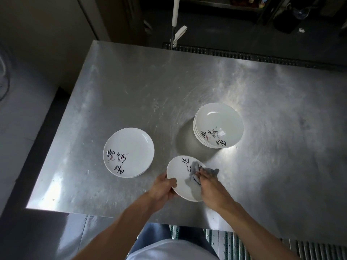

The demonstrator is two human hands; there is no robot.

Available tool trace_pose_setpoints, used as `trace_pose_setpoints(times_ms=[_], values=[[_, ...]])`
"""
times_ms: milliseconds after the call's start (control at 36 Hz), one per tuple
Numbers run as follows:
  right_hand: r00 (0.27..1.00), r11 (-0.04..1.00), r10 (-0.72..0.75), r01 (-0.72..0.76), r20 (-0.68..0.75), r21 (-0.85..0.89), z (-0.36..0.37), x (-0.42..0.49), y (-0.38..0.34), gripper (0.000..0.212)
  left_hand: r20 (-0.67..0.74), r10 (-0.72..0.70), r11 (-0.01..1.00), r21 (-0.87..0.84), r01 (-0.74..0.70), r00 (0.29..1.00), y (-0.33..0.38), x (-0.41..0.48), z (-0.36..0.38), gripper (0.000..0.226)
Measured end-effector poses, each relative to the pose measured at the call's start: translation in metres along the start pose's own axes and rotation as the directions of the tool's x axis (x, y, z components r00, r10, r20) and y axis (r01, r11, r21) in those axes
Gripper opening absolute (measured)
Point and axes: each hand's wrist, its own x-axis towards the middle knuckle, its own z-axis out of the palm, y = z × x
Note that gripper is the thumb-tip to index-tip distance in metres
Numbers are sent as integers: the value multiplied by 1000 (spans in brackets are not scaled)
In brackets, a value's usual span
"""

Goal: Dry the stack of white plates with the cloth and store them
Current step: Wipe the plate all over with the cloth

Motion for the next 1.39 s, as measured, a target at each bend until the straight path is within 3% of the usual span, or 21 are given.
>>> trace_pose_setpoints(times_ms=[139,250,333,444,528,611,694,778,861,917,972,1056,1139,1194,1250,1333,1389], values=[[988,988,-153,152,13,40,-10,-18,-17,30,40,13,992,-128,-8,999,8,3,6,53],[963,940,-264,271,-61,207,-16,-19,-47,29,47,32,988,-151,-25,998,11,1,12,48],[982,961,-185,187,-29,203,-26,-8,-39,37,25,39,990,-133,-35,999,14,-2,11,53],[992,992,-124,124,7,20,-47,-5,-11,12,-5,29,998,-61,-29,1000,22,-5,8,88],[982,982,-179,175,64,67,-55,-19,-3,14,-9,20,999,-47,-20,1000,26,-7,7,105],[957,957,-278,270,77,107,-58,-36,-10,39,20,27,999,-40,-26,999,25,-10,7,110],[945,939,-327,322,28,121,-58,-42,-15,30,33,15,998,-62,-12,999,21,-9,4,98],[936,931,-347,351,-55,97,-62,-40,-19,11,72,19,998,-63,-15,997,22,-11,1,56],[925,925,-342,362,-165,118,-76,-36,-24,38,75,40,999,-36,-38,996,27,-16,1,34],[918,923,-336,365,-210,119,-88,-30,-25,39,43,77,989,126,-82,996,32,-23,2,19],[932,923,-301,338,-203,183,-98,-22,-22,38,-2,136,926,356,-127,991,37,-28,1,30],[964,898,-230,263,-134,353,-110,-11,-13,45,54,328,698,659,-280,943,40,-31,-5,54],[984,876,-159,180,-83,448,-118,-2,-6,43,259,341,576,702,-419,904,35,-28,-13,19],[988,857,-126,153,-89,491,-121,2,-5,45,306,362,491,740,-460,880,31,-21,-17,14],[989,859,-100,142,-110,492,-121,5,-4,47,303,378,474,748,-464,875,32,-19,-18,10],[971,818,-129,220,-204,531,-115,4,-8,33,326,384,493,719,-490,864,31,-20,-18,18],[948,747,-120,281,-294,602,-107,-1,-11,31,330,344,602,642,-476,879,25,-25,-16,27]])
